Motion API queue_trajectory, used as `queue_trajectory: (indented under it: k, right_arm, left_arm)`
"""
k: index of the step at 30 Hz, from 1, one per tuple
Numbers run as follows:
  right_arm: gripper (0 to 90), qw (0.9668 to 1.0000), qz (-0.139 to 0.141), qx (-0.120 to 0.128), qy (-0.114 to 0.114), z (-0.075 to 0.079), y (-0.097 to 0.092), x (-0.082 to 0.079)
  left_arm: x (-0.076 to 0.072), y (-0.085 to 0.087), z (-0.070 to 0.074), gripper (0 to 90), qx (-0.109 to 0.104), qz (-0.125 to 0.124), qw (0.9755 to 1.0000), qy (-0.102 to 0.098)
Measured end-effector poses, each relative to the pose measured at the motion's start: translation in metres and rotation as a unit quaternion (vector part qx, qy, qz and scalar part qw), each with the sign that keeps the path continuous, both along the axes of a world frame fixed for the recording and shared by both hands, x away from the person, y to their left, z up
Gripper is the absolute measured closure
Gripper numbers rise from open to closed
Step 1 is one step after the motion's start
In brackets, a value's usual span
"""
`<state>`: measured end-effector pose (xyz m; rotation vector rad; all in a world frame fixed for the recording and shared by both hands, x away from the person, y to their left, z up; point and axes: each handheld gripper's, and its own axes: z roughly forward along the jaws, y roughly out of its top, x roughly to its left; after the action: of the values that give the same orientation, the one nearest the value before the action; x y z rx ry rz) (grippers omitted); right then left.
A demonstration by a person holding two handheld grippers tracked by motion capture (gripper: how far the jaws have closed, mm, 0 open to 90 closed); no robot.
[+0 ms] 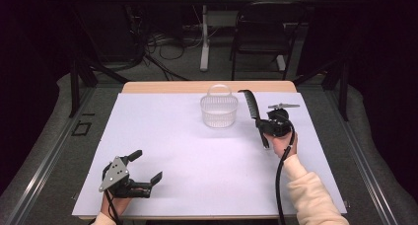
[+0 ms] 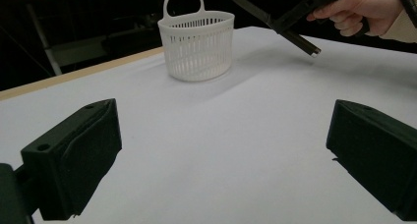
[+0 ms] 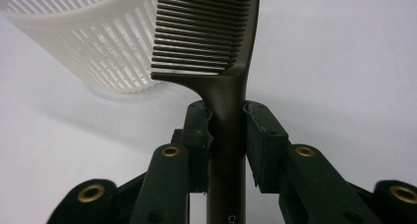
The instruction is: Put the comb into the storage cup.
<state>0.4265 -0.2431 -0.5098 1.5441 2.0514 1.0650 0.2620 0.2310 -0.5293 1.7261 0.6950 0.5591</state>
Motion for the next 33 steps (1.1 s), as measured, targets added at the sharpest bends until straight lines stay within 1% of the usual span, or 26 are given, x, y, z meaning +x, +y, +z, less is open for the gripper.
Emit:
queue_trajectory:
  k: [2,3,5,9,10,14,22,26,28,30,33]
  right_arm:
    - [72.6,1.0000,0.007,-0.003,-0.004,0.000,-0.001,-0.001]
    - [72.6,0.9999,0.009,0.001,-0.006,0.002,-0.002,-0.001]
    - [72.6,0.9997,0.018,0.002,-0.019,0.004,-0.002,-0.002]
    - [72.6,0.9990,0.034,0.005,-0.030,0.007,-0.001,-0.003]
    - [72.6,0.9987,0.035,0.005,-0.037,0.008,-0.001,-0.003]
    - [72.6,0.9977,0.044,0.011,-0.050,0.011,-0.002,-0.005]
    - [72.6,0.9959,0.055,0.016,-0.071,0.018,-0.004,-0.007]
    - [72.6,0.9939,0.072,0.008,-0.084,0.022,-0.004,-0.008]
    - [72.6,0.9932,0.076,0.009,-0.088,0.023,-0.004,-0.008]
    - [72.7,0.9917,0.086,0.007,-0.095,0.024,-0.003,-0.009]
    - [72.6,0.9903,0.096,0.006,-0.100,0.025,-0.003,-0.009]
  left_arm:
    - [0.000,0.000,0.000,0.2,0.004,0.002,1.0000,0.000]
    - [0.001,0.000,0.000,0.1,0.006,0.002,1.0000,0.000]
    - [0.001,0.001,0.000,0.2,0.006,0.007,1.0000,0.000]
    - [0.002,0.002,-0.001,0.2,0.008,0.012,0.9999,0.002]
    - [0.002,0.002,-0.001,0.2,0.010,0.013,0.9999,0.001]
    - [0.003,0.002,-0.001,0.2,0.010,0.013,0.9999,-0.001]
    - [0.003,0.003,-0.001,0.2,0.010,0.013,0.9999,-0.002]
    - [0.004,0.002,-0.001,0.2,0.012,0.011,0.9999,-0.002]
    - [0.005,0.002,-0.001,0.2,0.015,0.009,0.9998,-0.003]
    - [0.004,0.002,-0.001,0.2,0.012,0.010,0.9999,-0.003]
    - [0.004,0.002,-0.001,0.2,0.012,0.010,0.9999,-0.003]
